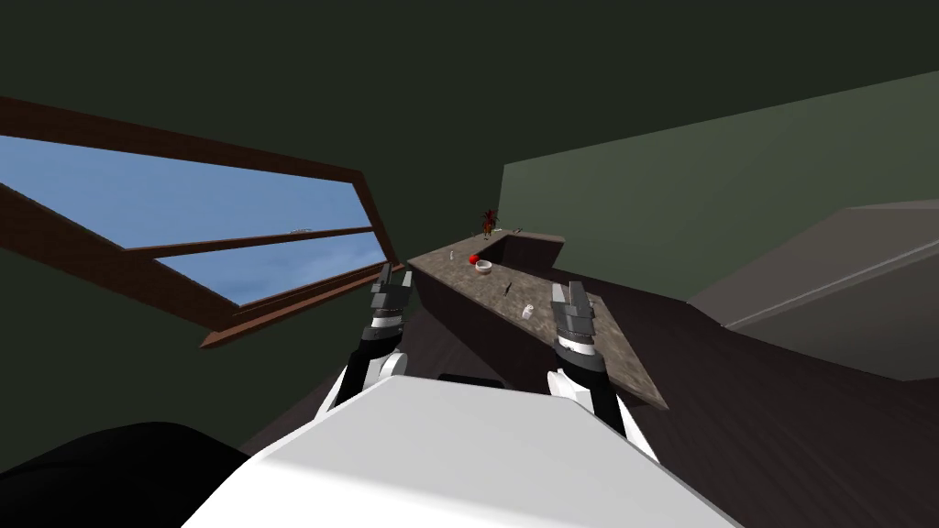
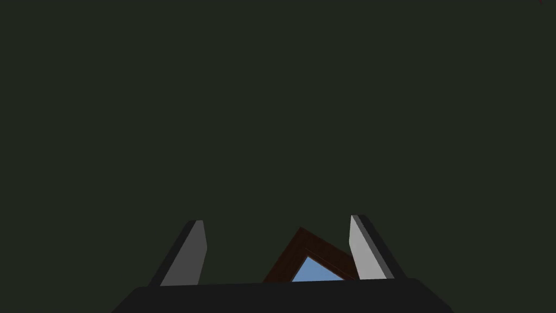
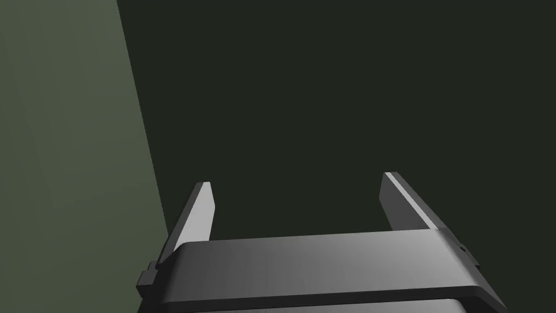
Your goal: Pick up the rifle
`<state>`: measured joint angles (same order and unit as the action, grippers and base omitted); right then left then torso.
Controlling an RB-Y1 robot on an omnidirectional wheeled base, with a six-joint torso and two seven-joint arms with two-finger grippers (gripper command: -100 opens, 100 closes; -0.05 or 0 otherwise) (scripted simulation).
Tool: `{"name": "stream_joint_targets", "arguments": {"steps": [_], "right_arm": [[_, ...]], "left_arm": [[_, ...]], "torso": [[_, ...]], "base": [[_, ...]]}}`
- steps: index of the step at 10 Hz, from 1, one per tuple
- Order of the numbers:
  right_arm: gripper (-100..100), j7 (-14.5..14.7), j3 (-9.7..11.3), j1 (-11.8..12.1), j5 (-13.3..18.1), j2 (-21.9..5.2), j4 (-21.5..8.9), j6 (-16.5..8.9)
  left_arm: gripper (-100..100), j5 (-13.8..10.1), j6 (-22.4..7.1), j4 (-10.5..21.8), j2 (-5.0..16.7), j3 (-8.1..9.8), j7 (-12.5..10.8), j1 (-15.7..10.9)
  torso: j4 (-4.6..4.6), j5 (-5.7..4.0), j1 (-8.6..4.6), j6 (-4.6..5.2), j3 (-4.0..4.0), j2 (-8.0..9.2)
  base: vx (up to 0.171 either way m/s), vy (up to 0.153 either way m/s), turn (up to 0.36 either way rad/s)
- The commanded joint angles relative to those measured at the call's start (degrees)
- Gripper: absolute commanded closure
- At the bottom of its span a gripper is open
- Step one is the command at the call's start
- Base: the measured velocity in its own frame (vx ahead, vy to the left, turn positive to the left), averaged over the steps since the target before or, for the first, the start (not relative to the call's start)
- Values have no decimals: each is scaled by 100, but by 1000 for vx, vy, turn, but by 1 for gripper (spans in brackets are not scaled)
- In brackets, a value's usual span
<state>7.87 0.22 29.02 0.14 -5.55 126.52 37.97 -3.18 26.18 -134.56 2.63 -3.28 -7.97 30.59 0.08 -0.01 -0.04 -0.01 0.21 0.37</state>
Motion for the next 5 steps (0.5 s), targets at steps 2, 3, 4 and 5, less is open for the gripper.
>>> {"name": "stream_joint_targets", "arguments": {"steps": [2,3,4,5], "right_arm": [[-100,401,-124,-55,335,-242,-229,50],[-100,569,-171,-85,484,-323,-338,72],[-100,732,-217,-118,643,-403,-455,96],[-100,904,-261,-154,810,-483,-581,120]], "left_arm": [[0,0,0,0,0,0,0,0],[0,0,0,0,0,0,0,0],[0,0,0,0,0,0,0,0],[0,0,0,0,0,0,0,0]], "torso": [[0,-1,-4,1,-1,-1],[0,-2,-7,1,-1,-1],[0,-1,-6,0,-1,-2],[-1,-1,-6,0,-3,-6]], "base": [[-91,-18,115],[-91,-15,143],[-80,-14,167],[-66,-19,175]]}}
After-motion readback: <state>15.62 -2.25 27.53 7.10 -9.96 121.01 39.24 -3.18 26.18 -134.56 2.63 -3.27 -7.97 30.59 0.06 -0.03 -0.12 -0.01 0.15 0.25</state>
